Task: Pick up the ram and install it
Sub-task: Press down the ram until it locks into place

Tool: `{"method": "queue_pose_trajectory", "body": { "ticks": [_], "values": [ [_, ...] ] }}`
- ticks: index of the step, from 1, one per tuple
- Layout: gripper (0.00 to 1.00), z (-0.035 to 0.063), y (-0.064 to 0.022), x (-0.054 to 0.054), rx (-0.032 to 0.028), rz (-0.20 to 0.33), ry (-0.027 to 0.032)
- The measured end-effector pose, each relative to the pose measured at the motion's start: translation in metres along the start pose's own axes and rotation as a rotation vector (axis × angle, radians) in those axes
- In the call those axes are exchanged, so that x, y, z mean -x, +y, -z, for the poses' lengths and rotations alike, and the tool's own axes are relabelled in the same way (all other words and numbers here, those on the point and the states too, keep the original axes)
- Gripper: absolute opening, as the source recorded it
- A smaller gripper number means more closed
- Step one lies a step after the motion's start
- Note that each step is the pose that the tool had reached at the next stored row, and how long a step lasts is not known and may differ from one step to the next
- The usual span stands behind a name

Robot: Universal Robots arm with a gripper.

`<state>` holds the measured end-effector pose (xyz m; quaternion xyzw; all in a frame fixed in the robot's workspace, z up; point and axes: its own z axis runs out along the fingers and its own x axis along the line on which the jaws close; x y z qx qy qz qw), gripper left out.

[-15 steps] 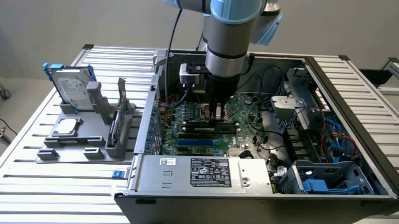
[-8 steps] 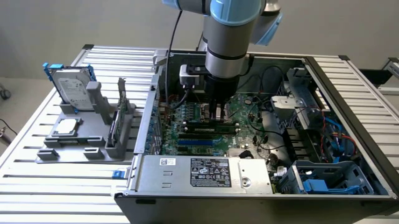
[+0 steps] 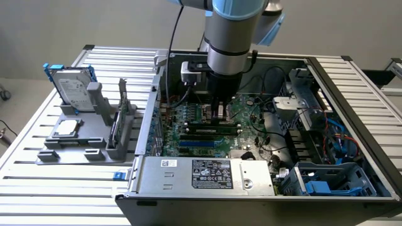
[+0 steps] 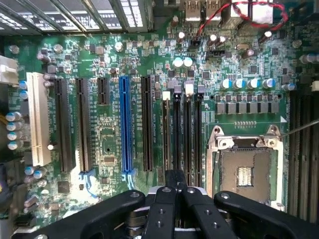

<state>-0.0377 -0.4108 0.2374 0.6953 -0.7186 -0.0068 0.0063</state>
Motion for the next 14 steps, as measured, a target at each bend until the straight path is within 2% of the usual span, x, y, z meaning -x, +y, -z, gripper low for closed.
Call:
{"method": "queue_pose_trajectory", "body": {
  "ticks": [7,14],
  "values": [
    [0.11,0.0310,0.0006,0.000,0.0000,0.000,0.0000],
    [0.11,0.0326,0.0006,0.000,0.0000,0.001,-0.0001]
  ]
}}
